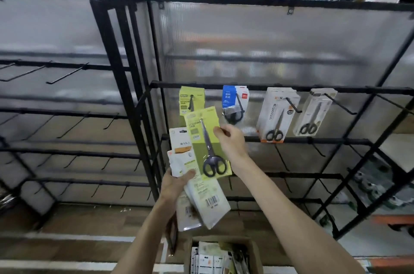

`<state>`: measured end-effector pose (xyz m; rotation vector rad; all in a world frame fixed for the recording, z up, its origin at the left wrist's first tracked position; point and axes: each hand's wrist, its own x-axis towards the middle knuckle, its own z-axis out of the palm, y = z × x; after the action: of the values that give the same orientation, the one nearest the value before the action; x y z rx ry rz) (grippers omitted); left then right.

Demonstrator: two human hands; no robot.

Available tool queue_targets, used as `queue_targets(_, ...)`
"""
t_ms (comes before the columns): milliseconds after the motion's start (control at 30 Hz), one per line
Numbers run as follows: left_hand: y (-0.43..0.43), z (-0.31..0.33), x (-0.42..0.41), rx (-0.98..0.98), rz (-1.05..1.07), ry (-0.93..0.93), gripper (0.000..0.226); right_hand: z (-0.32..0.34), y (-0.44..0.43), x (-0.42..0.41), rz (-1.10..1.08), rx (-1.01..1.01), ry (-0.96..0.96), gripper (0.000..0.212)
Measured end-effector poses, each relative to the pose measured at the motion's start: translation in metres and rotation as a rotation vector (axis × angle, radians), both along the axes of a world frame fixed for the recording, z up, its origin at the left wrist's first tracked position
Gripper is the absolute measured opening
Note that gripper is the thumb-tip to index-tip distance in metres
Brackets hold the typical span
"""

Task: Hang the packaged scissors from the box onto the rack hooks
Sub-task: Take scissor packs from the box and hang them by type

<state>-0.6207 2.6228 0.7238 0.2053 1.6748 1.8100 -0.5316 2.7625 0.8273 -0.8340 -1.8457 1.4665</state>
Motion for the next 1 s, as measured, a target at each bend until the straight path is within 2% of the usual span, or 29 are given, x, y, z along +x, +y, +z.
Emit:
queue_targets(267,-0.048,0.002,-0.019,-0.021,0.048,-0.027,0.025,0.003,0.001,-0.053,-0.077,0.026,-0.061,0.019)
queue_targets(367,-0.053,0.002,-0.023,-0.022,0.049,-0.035,0.032,-0.005,0.006,-0.063,-0.096,-0.039,-0.065,0.013)
queue_targets(433,-0.052,0.001,-0.026,-0.034,0.056,-0.043,0.035,-0.009,0.012,-0.073,-0.107,-0.078,-0.077,0.019)
queue_targets(733,-0.042,-0.003,-0.031,-0.079,0.131,-0.069,0.027,-0.022,0.047,-0.117,-0.201,0.017,-0.223,0.021)
queue_targets(833,-0.043,-0.007,-0.03,-0.102,0.132,-0.075,0.025,-0.024,0.057,-0.129,-0.223,-0.02,-0.21,0.018)
queue_targets(1000,-0.049,-0.013,-0.021,-0.163,0.15,-0.062,0.019,-0.026,0.067,-0.137,-0.24,0.048,-0.293,0.027)
